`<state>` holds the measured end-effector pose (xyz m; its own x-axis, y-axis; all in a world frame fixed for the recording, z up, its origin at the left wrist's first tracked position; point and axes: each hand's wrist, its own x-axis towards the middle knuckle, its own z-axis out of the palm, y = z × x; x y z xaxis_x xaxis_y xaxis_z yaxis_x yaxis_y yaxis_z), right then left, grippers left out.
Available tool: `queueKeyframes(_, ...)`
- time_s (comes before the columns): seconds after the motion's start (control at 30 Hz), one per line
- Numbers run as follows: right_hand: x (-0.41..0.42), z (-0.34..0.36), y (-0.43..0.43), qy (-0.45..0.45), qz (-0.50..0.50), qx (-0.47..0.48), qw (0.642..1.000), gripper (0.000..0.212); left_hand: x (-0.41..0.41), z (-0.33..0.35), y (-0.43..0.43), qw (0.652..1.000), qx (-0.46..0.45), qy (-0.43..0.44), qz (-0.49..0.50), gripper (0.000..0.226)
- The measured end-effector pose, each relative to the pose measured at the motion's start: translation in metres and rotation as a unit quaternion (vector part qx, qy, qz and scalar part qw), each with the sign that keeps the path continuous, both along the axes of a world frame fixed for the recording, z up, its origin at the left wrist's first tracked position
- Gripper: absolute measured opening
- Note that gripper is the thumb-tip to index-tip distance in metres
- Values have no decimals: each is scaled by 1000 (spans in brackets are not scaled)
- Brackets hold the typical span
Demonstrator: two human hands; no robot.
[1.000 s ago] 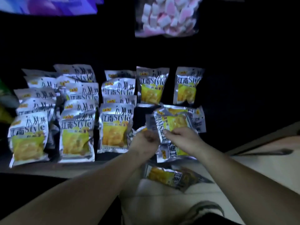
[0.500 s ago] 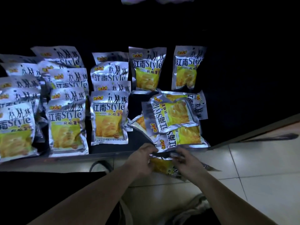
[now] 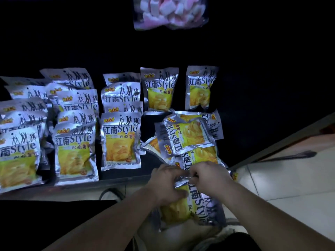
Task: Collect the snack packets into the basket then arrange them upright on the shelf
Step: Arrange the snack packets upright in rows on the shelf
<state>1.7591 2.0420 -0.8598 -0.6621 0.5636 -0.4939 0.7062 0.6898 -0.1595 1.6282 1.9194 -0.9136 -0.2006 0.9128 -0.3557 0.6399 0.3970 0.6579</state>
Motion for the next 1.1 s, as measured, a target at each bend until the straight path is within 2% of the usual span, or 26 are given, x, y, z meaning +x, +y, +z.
queueKeyframes(0.1,-15,46,5,14,65,21,998,11,-5,35,9,990,12,-139,36,36)
queueKeyframes(0.13,-18,60,7,33,67,21,997,9,-11,49,11,989,18,-140,43,30)
queueKeyframes(0.2,-18,83,12,116,49,3,992,15,-26,77,14,988,25,-133,70,38)
queueKeyframes(0.27,-16,109,11,252,4,-36,967,29,-44,106,13,984,38,-128,120,46)
queueKeyframes(0.33,-15,136,8,362,-69,-40,929,33,-61,134,9,972,53,-138,182,45)
queueKeyframes(0.4,-16,158,4,361,-141,-14,922,37,-73,161,1,946,75,-193,248,33)
queueKeyframes(0.43,-17,165,0,343,-179,-39,921,43,-76,173,-5,933,87,-219,272,21)
queueKeyframes(0.47,-17,168,-4,342,-218,-98,909,49,-77,183,-9,922,96,-246,285,22)
queueKeyframes(0.5,-17,168,-9,358,-255,-177,880,59,-77,191,-14,913,96,-268,291,30)
queueKeyframes(0.57,-18,161,-21,411,-286,-330,800,87,-72,201,-21,905,88,-300,288,37)
queueKeyframes(0.6,-20,155,-25,430,-295,-369,769,97,-70,203,-24,898,87,-320,289,34)
queueKeyframes(0.67,-27,147,-29,465,-308,-383,737,92,-66,204,-26,888,93,-355,278,24)
queueKeyframes(0.7,-30,147,-26,479,-310,-366,735,86,-66,205,-25,888,93,-362,267,25)
queueKeyframes(0.77,-32,148,-17,488,-290,-334,753,80,-69,210,-21,886,87,-386,242,40)
queueKeyframes(0.83,-31,151,-8,477,-256,-331,773,79,-77,220,-19,885,80,-401,220,39)
queueKeyframes(0.9,-32,153,-1,471,-239,-328,783,78,-87,224,-16,875,76,-402,260,28)
queueKeyframes(0.97,-33,153,3,474,-222,-323,788,80,-94,223,-15,866,88,-394,296,56)
queueKeyframes(1.03,-35,152,6,483,-220,-309,789,83,-94,225,-11,858,111,-404,297,61)
queueKeyframes(1.1,-36,151,10,480,-226,-291,796,84,-92,228,-9,862,122,-398,288,54)
